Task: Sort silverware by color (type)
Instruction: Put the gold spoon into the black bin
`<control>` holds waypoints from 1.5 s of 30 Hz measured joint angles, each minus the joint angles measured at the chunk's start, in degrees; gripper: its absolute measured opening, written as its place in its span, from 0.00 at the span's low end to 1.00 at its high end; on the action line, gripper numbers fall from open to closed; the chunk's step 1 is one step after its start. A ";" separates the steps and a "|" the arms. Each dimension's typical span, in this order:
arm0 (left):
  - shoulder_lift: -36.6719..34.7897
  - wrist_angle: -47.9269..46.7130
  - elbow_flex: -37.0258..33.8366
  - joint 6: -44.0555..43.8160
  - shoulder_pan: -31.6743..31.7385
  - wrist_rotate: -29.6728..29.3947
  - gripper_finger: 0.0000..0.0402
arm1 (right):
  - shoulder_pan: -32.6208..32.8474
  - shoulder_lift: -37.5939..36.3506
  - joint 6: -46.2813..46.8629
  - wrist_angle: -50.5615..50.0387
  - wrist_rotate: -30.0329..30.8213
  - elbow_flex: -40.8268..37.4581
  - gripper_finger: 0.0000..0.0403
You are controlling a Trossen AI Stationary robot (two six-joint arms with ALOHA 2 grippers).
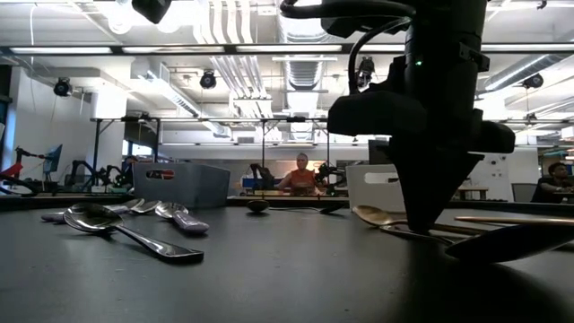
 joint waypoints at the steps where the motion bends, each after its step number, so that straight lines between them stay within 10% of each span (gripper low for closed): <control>1: 0.00 -0.02 0.00 -0.04 0.00 0.00 0.00 | 0.00 -0.40 -0.13 -0.33 0.80 -0.06 0.03; 25: 11.40 10.46 -0.11 -3.44 -0.02 -1.90 0.06 | 0.08 -14.10 -23.62 4.83 42.28 0.07 0.03; 45: 26.14 28.10 -0.13 -4.11 -0.02 -12.45 0.41 | -0.25 -14.73 -58.36 39.77 48.70 0.11 0.03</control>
